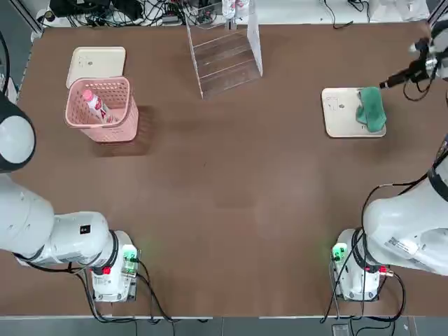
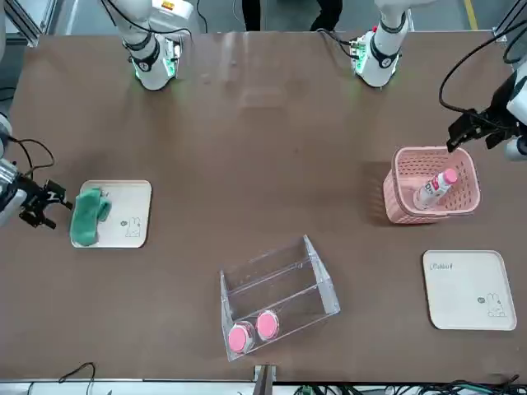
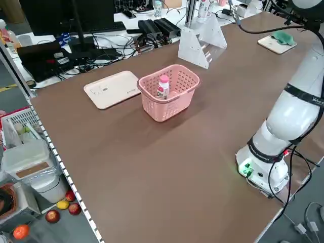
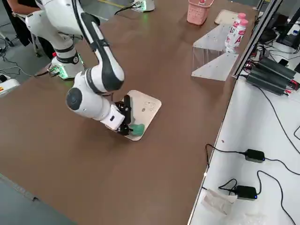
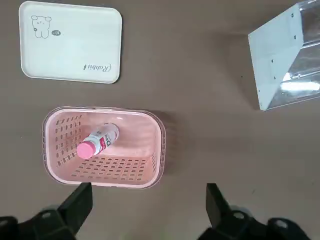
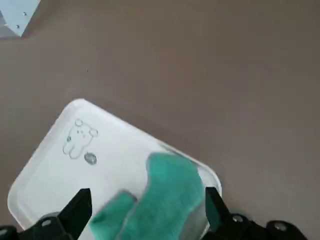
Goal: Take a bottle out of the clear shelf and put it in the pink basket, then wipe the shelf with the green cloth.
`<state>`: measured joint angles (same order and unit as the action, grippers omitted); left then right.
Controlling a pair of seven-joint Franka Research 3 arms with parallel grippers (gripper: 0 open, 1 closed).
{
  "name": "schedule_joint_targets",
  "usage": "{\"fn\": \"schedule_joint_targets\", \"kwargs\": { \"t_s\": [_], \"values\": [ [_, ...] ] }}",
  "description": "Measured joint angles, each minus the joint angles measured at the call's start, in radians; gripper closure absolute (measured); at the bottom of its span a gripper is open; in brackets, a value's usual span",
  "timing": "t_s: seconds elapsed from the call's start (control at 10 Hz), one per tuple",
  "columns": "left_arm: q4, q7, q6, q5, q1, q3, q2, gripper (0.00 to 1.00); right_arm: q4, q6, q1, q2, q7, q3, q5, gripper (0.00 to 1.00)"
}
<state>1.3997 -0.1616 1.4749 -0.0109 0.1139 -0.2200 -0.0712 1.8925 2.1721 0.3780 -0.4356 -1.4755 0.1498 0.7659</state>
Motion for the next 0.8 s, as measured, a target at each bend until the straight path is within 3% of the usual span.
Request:
{"fn": "schedule_joint_targets", "kwargs": {
  "t_s": [0.4, 0.6, 0.8],
  "values": [
    [0.001, 0.0, 0.0, 0.0, 0.0, 0.0, 0.0, 0.0, -0.066, 0.016, -0.256, 0.142, 0.694, 0.001, -0.299, 0.0],
    [0.001, 0.0, 0.0, 0.0, 0.0, 0.0, 0.0, 0.0, -0.072, -0.001, -0.374, 0.227, 1.015, 0.0, -0.504, 0.0],
    [0.001, 0.0, 0.0, 0.0, 0.0, 0.0, 0.0, 0.0, -0.133, -0.169, -0.493, 0.315, 1.264, -0.006, -0.665, 0.0]
  ]
}}
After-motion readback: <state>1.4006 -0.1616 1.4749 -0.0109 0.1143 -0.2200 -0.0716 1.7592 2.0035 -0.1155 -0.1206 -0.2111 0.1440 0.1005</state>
